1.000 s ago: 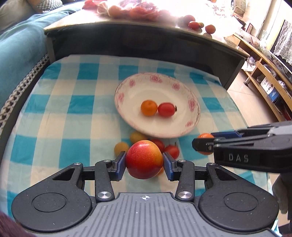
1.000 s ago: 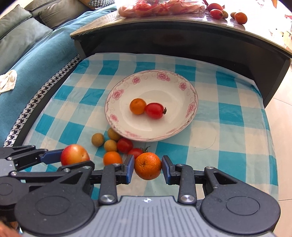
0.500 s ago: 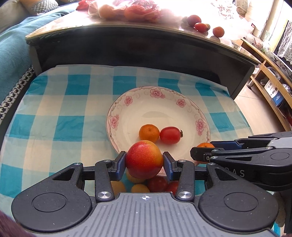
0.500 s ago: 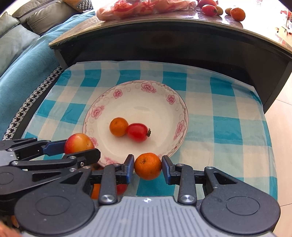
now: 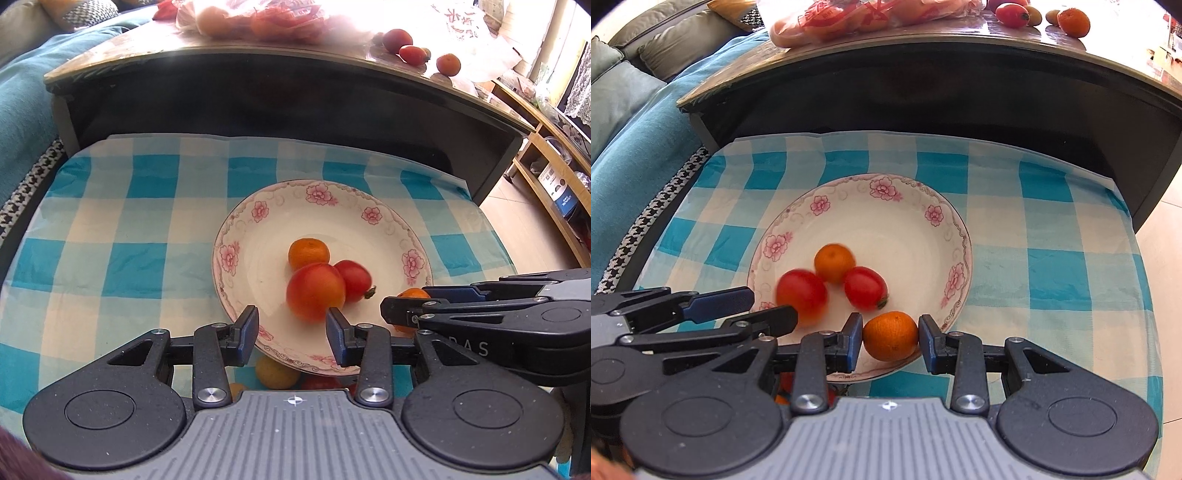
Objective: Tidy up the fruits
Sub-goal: 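Open both grippers to drop the large fruit and tangerine into the bowl, then withdraw both open grippers from the bowl toward the remaining fruits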
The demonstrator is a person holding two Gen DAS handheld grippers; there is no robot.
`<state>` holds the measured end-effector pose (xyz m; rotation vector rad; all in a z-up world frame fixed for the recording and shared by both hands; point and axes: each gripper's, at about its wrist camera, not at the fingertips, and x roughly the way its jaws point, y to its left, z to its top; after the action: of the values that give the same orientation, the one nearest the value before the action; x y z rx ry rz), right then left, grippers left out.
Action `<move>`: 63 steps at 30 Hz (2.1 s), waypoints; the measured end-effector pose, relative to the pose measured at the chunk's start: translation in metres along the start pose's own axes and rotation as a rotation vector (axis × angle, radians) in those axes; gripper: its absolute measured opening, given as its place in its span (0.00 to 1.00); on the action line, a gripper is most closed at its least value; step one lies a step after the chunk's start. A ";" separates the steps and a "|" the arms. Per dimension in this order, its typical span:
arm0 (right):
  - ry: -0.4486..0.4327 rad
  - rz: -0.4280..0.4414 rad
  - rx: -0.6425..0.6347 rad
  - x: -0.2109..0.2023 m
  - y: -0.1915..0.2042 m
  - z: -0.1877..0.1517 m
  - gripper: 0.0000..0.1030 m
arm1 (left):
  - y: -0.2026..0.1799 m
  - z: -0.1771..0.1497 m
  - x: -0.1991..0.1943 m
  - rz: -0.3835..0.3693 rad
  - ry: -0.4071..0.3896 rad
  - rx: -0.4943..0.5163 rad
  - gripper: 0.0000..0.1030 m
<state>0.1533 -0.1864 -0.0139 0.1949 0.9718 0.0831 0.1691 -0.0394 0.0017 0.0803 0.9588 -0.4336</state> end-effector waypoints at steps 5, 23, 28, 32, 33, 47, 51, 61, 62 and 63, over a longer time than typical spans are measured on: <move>-0.017 -0.004 0.011 -0.004 0.000 0.001 0.34 | 0.000 0.002 -0.006 -0.007 -0.017 -0.008 0.49; -0.049 -0.005 0.013 -0.022 0.005 -0.007 0.34 | 0.003 -0.005 -0.022 -0.005 -0.035 -0.010 0.58; -0.048 0.012 0.010 -0.031 0.013 -0.018 0.34 | 0.007 -0.016 -0.031 0.003 -0.027 -0.008 0.60; -0.041 0.017 -0.001 -0.036 0.020 -0.028 0.34 | 0.012 -0.025 -0.037 0.004 -0.014 -0.013 0.61; -0.039 0.022 0.002 -0.036 0.021 -0.031 0.34 | 0.013 -0.027 -0.039 0.005 -0.014 -0.015 0.61; 0.018 0.049 -0.010 -0.033 0.033 -0.057 0.34 | 0.025 -0.046 -0.047 0.002 0.014 -0.046 0.64; 0.034 0.047 -0.011 -0.024 0.035 -0.058 0.34 | 0.028 -0.049 -0.044 -0.003 0.027 -0.051 0.65; 0.063 0.073 0.005 -0.003 0.034 -0.051 0.34 | 0.036 -0.052 -0.042 -0.017 0.047 -0.069 0.67; 0.067 0.074 0.003 -0.001 0.034 -0.050 0.34 | 0.036 -0.053 -0.041 -0.019 0.049 -0.071 0.67; 0.070 0.076 -0.001 0.001 0.034 -0.050 0.34 | 0.037 -0.053 -0.041 -0.021 0.051 -0.073 0.67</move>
<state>0.1131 -0.1466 -0.0357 0.2293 1.0344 0.1607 0.1220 0.0208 0.0000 0.0153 1.0252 -0.4177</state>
